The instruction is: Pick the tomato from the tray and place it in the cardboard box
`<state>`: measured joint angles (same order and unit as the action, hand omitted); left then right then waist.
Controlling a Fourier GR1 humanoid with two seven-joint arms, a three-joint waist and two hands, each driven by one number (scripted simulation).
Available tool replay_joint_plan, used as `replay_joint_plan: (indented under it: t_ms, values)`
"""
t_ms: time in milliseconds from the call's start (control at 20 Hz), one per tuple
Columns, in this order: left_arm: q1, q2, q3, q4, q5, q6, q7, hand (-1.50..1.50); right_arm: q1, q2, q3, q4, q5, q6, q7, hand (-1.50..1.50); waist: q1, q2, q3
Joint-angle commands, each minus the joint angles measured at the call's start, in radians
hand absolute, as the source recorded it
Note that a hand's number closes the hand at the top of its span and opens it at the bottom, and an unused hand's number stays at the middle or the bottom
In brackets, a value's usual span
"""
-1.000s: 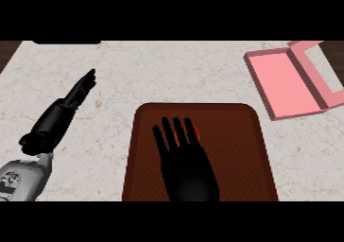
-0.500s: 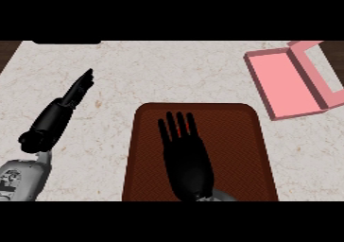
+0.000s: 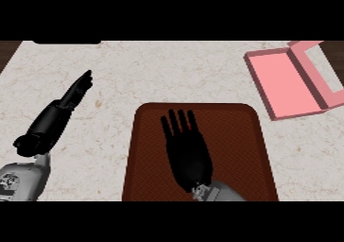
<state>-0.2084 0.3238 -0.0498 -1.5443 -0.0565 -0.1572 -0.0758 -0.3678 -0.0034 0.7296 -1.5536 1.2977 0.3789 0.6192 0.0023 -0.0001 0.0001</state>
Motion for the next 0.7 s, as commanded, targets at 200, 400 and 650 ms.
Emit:
replay_joint_plan:
  t_ms: [200,400,650]
  values:
    - [-0.006,-0.037,0.022,0.040,-0.025,-0.036,-0.011,0.00,0.035,-0.027,-0.033,0.090,0.020,-0.059,-0.073,-1.50,-0.002,0.000,0.000]
    - [0.012,-0.087,-0.007,0.031,-0.100,0.028,-0.027,0.00,-0.015,0.003,-0.022,0.198,0.023,-0.131,0.010,-1.50,0.002,0.000,0.000]
    - [0.001,-0.080,0.026,0.042,-0.099,-0.024,-0.042,0.00,-0.061,0.003,-0.103,0.194,-0.005,-0.079,-0.073,-1.50,0.000,0.001,0.000]
